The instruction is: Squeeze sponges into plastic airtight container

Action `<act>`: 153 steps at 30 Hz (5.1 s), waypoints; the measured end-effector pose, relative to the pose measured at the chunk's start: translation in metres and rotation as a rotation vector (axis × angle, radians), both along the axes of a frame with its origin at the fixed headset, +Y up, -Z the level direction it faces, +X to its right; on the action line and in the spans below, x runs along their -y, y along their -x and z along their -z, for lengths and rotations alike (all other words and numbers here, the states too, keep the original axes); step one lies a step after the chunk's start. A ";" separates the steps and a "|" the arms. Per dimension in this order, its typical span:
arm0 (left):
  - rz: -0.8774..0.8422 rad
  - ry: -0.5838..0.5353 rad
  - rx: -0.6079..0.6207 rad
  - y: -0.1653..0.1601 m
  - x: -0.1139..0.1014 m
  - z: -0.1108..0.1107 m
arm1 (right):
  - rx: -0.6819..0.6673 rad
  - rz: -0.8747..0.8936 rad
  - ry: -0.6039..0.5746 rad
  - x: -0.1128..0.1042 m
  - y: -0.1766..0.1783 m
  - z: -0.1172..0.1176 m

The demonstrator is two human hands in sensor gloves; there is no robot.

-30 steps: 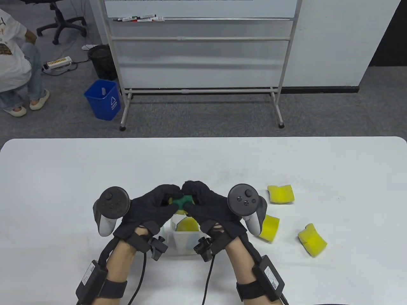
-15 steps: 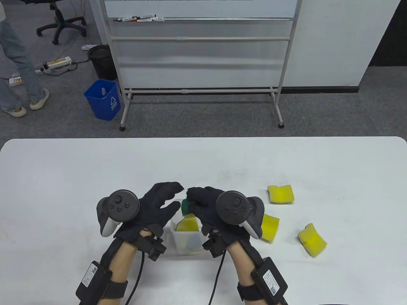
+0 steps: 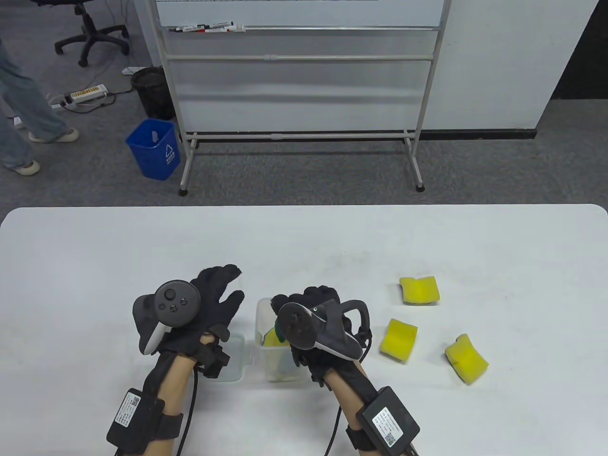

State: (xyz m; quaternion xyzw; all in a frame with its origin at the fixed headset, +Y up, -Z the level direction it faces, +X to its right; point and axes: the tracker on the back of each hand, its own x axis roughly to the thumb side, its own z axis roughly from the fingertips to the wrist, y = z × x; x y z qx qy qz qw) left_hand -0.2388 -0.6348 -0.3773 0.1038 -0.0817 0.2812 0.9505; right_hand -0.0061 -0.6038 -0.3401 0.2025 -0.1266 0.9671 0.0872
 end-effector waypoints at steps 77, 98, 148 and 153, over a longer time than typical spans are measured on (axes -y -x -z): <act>-0.169 -0.133 0.118 -0.013 -0.033 -0.023 | 0.315 0.789 0.194 -0.004 -0.117 0.021; -0.466 -0.064 0.298 -0.038 -0.039 -0.034 | -0.217 1.102 0.263 -0.013 -0.054 -0.001; 0.181 0.293 0.473 -0.050 0.003 -0.005 | 0.028 0.063 -0.191 0.006 -0.004 -0.006; 0.169 0.298 0.474 -0.050 0.004 -0.005 | 0.026 -0.070 -0.103 0.019 0.006 0.000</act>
